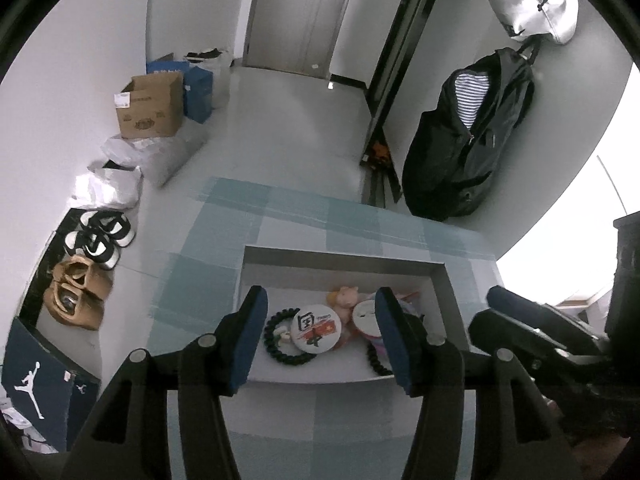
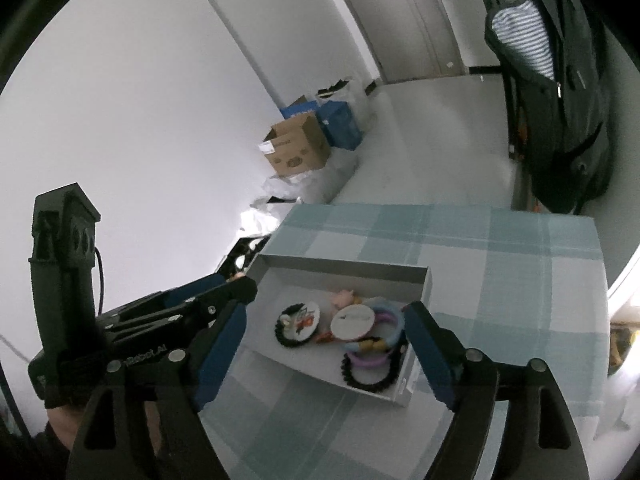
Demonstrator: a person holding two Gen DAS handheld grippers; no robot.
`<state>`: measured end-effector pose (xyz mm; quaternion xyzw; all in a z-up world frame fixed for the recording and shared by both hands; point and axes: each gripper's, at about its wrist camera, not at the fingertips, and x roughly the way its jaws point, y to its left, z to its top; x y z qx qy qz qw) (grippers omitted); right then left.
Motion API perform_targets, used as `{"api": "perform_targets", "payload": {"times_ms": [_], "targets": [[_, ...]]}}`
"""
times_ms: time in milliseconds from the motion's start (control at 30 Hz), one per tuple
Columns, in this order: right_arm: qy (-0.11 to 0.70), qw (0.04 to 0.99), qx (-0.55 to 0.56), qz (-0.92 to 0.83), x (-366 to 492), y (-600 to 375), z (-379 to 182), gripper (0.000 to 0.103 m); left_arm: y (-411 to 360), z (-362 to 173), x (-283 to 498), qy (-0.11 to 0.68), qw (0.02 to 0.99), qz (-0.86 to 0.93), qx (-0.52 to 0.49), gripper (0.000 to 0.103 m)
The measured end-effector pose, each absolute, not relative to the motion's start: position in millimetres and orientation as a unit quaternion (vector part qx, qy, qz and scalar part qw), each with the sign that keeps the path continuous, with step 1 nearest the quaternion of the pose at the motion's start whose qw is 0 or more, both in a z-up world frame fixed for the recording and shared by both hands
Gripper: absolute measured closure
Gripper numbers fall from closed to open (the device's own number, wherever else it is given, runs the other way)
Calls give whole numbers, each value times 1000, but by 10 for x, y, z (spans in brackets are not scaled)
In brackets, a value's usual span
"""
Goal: Organize jewelry
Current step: 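Lower the white pin badge into the box and open the right gripper, then withdraw both grippers from the box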
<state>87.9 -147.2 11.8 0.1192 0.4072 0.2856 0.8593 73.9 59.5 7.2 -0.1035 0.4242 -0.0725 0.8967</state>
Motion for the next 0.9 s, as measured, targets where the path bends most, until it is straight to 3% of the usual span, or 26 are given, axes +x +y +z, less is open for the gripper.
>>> {"api": "perform_targets", "payload": {"times_ms": [100,300,900], "targets": [[399,863,120,284,824,-1488,144,18,604,99,676,415,902,-62,-99,38],[386,876,111,267,711,-1506,154,6,568,171,536,390,916,-48,-82,38],[362,892,105,249,461,-1567,200,0,539,236,304,364,928,-33,-72,37]]}}
